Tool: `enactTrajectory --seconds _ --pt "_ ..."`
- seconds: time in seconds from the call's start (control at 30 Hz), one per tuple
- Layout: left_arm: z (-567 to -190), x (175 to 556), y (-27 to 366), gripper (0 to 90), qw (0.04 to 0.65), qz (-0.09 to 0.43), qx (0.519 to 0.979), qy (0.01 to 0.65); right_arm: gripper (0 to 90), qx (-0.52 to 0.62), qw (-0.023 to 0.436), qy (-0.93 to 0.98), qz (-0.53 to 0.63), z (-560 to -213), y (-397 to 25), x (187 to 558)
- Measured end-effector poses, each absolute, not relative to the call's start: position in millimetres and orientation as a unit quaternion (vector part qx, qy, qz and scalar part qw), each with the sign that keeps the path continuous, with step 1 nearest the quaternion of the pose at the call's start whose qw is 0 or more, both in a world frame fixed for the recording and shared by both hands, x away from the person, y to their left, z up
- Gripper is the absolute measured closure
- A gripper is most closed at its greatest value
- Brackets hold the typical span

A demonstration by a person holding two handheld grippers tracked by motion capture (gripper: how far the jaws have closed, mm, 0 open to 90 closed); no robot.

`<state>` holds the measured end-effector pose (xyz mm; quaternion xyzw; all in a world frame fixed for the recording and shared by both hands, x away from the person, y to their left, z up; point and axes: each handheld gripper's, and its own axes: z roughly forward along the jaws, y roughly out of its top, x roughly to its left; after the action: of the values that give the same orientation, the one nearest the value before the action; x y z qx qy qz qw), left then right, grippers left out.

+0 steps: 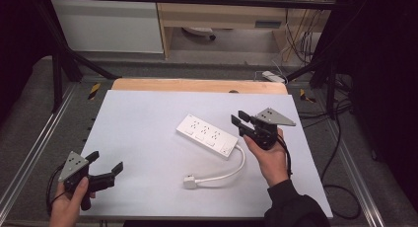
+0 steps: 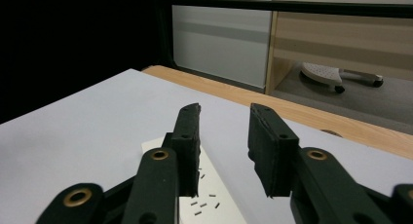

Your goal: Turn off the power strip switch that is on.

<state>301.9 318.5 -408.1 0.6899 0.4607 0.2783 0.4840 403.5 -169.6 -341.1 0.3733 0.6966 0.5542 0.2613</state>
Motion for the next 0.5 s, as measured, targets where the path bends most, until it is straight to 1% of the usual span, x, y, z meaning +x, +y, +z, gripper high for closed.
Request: enactTrajectory --seconds 0.5 --pt "-407.7 301.4 317.8 4.7 0.486 0.280 0.691 0.457 85.3 0.352 0.251 0.710 0.556 -351.8 -145.6 414.5"
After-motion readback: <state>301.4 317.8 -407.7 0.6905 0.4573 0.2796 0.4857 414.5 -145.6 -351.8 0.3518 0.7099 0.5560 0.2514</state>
